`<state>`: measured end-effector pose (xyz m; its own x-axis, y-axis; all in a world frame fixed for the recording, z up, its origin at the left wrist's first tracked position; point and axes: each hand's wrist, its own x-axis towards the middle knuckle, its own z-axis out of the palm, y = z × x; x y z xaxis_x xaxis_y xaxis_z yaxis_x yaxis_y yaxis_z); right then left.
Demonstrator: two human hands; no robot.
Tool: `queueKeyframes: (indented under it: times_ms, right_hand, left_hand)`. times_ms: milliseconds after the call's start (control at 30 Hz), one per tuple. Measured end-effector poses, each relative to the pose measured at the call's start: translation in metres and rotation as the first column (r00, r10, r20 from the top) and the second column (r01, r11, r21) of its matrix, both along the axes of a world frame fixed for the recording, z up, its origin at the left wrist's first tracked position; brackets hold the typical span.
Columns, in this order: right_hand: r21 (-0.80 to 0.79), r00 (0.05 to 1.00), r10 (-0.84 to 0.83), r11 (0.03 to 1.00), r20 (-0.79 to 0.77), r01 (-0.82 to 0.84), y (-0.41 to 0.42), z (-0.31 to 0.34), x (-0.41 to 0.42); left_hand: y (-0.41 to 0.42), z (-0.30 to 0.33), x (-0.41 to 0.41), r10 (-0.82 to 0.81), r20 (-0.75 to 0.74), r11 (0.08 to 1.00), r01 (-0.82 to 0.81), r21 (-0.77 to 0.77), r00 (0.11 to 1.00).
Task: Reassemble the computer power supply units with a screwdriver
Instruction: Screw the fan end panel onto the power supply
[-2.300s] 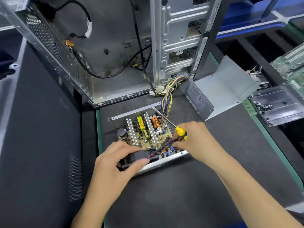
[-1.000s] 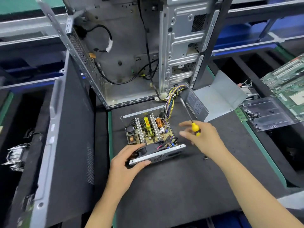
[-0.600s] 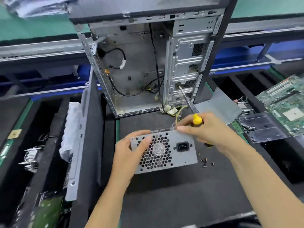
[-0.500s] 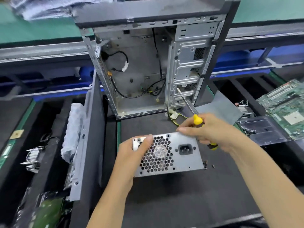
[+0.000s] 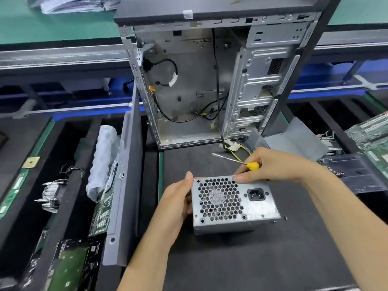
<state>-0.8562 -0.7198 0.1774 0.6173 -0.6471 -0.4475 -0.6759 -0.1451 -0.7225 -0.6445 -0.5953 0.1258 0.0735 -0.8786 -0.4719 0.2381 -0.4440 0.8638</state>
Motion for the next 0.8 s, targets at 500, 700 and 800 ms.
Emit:
queueKeyframes:
  times_ms: [500,700,800]
  right_hand:
    - [0.095,0.995,-0.102,0.99,-0.005,0.102,-0.003,0.006,0.009]
    - [0.063,0.987,-0.151,0.987,0.061,0.147,-0.003,0.011,0.018]
    - [-0.003,0.988,-0.138,0.99,0.072,0.139,-0.001,0.016,0.022]
  left_hand:
    - [-0.008,0.003,-0.004,0.094,-0.002,0.986,-0.093,-0.138,0.996]
    - [-0.014,0.008,-0.002,0.161,0.117,0.959,-0.128,-0.251,0.98]
    - [-0.011,0.005,-0.001,0.214,0.148,0.933,-0.157,-0.322,0.966]
